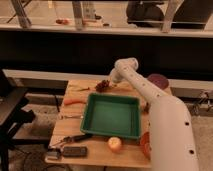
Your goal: Place grapes in table surface
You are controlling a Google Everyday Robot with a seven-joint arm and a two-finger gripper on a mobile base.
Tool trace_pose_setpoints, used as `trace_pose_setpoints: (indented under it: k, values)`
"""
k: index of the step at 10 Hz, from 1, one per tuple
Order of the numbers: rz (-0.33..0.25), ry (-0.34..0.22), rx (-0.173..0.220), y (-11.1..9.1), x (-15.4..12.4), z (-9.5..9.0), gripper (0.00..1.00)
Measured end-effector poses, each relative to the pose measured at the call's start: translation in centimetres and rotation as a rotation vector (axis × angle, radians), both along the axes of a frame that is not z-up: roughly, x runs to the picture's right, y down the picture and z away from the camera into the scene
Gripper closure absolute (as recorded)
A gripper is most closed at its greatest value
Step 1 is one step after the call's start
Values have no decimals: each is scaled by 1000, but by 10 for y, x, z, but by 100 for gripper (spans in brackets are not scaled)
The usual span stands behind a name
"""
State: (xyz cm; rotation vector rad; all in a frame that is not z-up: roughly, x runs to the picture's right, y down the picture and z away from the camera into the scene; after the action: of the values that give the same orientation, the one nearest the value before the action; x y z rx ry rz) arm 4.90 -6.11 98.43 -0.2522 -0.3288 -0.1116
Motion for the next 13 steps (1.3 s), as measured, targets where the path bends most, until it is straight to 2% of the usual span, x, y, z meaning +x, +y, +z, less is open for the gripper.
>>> trace_pose_setpoints:
  k: [6,13]
  values:
    - [38,-8,57,-31,-1,-29,100]
    - [30,-20,124,-60,-10,-66,100]
